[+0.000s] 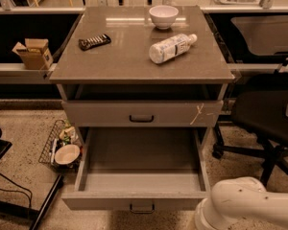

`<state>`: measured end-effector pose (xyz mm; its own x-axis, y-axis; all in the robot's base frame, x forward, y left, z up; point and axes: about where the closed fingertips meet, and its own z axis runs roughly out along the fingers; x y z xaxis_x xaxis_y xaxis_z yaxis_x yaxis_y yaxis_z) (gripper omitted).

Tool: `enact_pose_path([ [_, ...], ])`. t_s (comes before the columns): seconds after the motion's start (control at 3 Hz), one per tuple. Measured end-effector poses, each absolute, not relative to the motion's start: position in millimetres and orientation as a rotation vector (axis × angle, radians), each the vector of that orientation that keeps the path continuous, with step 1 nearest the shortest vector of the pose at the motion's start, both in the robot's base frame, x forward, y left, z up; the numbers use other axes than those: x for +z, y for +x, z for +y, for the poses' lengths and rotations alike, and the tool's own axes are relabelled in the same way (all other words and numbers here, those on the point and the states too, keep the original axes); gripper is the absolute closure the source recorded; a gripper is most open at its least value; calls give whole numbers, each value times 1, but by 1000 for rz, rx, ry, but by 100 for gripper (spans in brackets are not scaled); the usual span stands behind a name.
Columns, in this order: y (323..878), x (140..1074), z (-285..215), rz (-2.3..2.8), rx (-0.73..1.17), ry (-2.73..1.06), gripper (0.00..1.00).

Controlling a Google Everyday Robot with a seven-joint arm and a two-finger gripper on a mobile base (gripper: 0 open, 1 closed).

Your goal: Close middle drawer

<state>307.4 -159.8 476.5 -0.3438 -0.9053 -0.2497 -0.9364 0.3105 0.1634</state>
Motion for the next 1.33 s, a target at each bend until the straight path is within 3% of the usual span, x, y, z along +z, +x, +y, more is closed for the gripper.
enact_pose_path([
  [0.67, 360, 347, -122, 2293, 534, -1710, 100],
  [1.33, 398, 305, -102, 2235, 563, -1649, 100],
])
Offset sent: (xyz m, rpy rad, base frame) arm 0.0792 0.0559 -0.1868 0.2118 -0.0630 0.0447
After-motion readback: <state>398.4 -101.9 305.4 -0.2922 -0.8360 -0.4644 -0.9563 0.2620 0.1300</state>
